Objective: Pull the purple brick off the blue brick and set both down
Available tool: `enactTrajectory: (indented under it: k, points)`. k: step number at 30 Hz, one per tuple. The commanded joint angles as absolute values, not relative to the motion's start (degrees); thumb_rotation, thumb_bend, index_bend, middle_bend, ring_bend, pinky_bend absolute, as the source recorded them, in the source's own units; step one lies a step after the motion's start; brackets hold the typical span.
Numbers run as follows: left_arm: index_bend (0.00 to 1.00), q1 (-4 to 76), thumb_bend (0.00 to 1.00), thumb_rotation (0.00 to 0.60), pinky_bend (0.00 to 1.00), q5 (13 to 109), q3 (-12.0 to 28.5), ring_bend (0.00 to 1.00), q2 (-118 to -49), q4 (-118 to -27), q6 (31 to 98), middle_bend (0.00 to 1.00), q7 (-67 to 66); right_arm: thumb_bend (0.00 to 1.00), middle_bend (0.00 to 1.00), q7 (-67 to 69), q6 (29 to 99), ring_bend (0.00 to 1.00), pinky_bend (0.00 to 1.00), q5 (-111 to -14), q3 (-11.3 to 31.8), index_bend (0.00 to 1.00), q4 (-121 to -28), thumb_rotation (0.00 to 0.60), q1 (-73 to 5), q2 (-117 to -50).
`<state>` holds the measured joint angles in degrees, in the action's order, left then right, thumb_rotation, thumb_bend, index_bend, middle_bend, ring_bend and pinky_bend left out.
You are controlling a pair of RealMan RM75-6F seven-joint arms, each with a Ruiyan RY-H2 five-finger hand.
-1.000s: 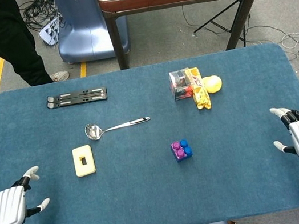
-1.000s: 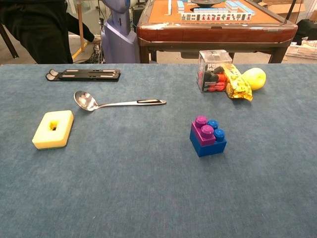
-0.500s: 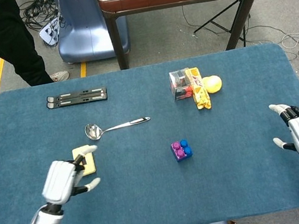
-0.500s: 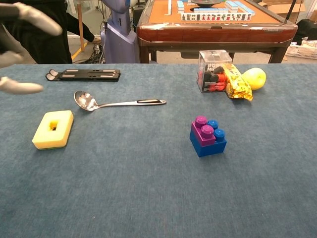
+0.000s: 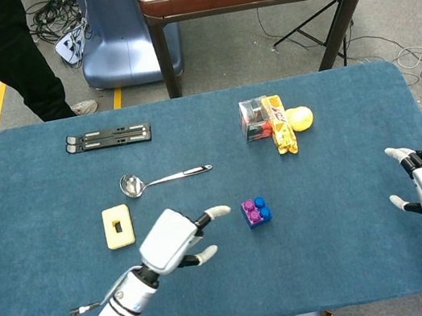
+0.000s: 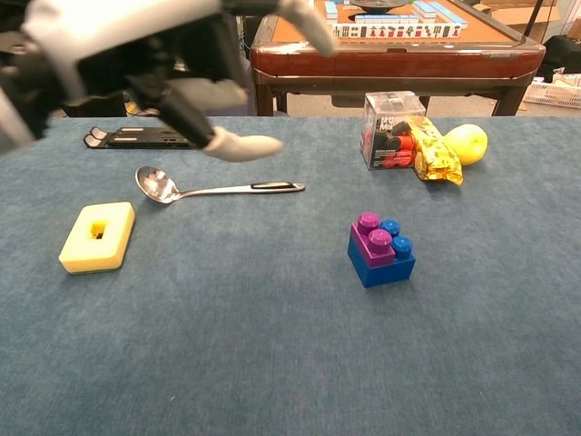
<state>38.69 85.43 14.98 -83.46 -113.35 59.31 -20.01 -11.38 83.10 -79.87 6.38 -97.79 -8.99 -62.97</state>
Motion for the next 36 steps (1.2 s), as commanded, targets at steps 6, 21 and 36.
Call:
enactTrajectory:
  k: [6,21,36]
  points:
    - [0.26,47.44,0.28,0.600,1.00,76.61,18.07,1.00,-90.32,-108.51,52.59,1.00,-27.72,0.00,0.29,-11.68,83.39,0.27,0.41,-80.17,6.51,0.24,-98.61,0.600,-8.74,-62.14]
    - [0.26,58.82,0.28,0.600,1.00,59.74,18.32,1.00,-96.32,-100.58,49.09,1.00,-39.79,0.00,0.29,-11.30,81.92,0.27,0.41,-79.78,6.56,0.24,-97.93,0.600,-9.13,-62.49]
    - [0.26,66.45,0.32,0.600,1.00,52.38,14.92,1.00,-100.02,-94.33,50.55,1.00,-47.44,0.00,0.29,-10.50,81.00,0.27,0.41,-79.73,6.50,0.24,-96.82,0.600,-9.42,-63.36]
